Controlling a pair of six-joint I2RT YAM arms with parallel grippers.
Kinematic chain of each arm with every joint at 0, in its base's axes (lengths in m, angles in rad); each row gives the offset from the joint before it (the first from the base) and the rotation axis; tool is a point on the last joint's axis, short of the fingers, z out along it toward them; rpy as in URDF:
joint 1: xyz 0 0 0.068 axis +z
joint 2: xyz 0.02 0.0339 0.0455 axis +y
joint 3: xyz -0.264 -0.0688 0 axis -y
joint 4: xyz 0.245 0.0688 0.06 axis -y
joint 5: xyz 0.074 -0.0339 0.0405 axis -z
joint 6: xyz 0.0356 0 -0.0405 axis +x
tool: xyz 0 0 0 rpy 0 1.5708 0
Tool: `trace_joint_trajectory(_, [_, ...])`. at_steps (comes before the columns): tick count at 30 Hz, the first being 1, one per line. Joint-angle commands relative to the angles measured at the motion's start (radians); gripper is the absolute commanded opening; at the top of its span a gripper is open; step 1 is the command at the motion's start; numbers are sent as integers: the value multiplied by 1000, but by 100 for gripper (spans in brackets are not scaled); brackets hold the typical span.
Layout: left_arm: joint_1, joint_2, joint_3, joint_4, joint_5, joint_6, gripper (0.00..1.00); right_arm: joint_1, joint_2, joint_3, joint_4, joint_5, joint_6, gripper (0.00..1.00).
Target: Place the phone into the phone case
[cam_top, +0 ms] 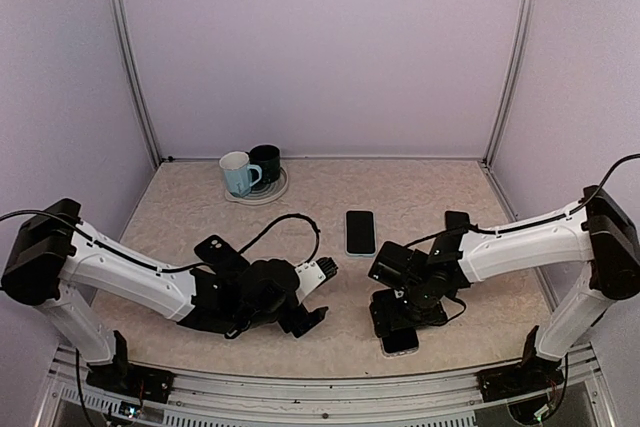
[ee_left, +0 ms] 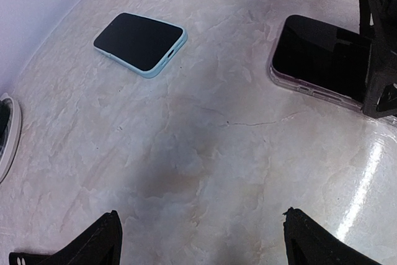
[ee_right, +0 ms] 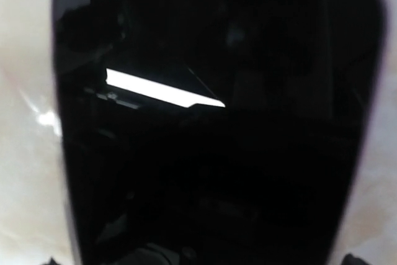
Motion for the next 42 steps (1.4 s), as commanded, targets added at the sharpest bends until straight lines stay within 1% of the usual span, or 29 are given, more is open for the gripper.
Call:
trace_joint_trajectory(1, [9, 24, 37, -2, 19, 10, 89, -13, 45, 8, -14, -54, -40, 99])
trace_joint_trajectory(5, [12, 35, 53, -10, 7, 17, 89, -13, 94, 29, -25, -34, -57, 99])
trace_joint_trajectory(7, [16, 37, 56, -10, 5, 11, 89, -13, 120, 42, -47, -1, -54, 96])
trace_joint_trajectory(10, [32, 34, 55, -13, 18, -12, 89, -13, 149, 56, -50, 3, -71, 92])
trace_joint_trajectory(15, [46, 28, 53, -13, 11, -18, 89, -10, 179, 72, -64, 20, -81, 80])
trace_joint_trajectory(21, [86, 39, 80, -26, 35, -49, 90, -7, 164, 94, -61, 67, -97, 59])
trace_joint_trajectory(22, [99, 42, 92, -32, 45, -72, 90, -7, 152, 97, -44, 69, -115, 57])
trace_joint_trajectory(25, [158, 47, 122, -34, 113, -152, 90, -3, 112, 87, 44, 47, -172, 50])
trace_joint_trajectory(29, [237, 59, 156, 18, 283, -258, 90, -2, 58, 56, 165, 54, -231, 44])
trace_joint_trajectory(32, [269, 84, 182, 73, 395, -344, 95, -5, 33, 13, 282, 56, -285, 39])
trace_joint_trajectory(35, [299, 108, 180, 163, 535, -438, 99, -19, 27, -24, 370, 59, -317, 38])
trace_joint_trajectory(37, [318, 135, 178, 227, 615, -505, 99, -24, 25, -44, 415, 79, -334, 38])
trace_joint_trajectory(42, [367, 225, 193, 371, 742, -656, 99, -36, -14, -109, 593, 81, -394, 37])
